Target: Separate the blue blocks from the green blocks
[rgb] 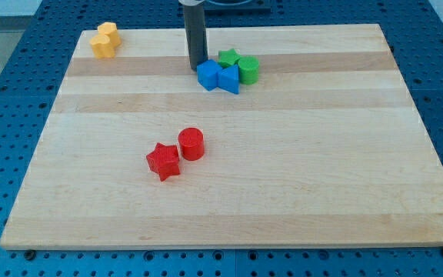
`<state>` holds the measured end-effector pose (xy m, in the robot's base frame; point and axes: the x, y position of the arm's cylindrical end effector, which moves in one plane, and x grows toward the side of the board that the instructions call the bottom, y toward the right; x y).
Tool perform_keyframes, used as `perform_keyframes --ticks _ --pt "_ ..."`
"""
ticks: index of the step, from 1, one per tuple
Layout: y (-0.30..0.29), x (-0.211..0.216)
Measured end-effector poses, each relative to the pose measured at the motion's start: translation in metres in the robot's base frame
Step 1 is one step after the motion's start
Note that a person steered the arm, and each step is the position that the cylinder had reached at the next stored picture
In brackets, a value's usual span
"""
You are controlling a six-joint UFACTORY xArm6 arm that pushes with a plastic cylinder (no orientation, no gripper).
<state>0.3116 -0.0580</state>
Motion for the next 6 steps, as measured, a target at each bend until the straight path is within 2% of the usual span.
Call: perform_keyframes --ticks 1,3,4,6 --pt "0.014 0.02" --pt "0.054 -0.012" --pt "0.092 -0.015" --pt "0.102 0.007"
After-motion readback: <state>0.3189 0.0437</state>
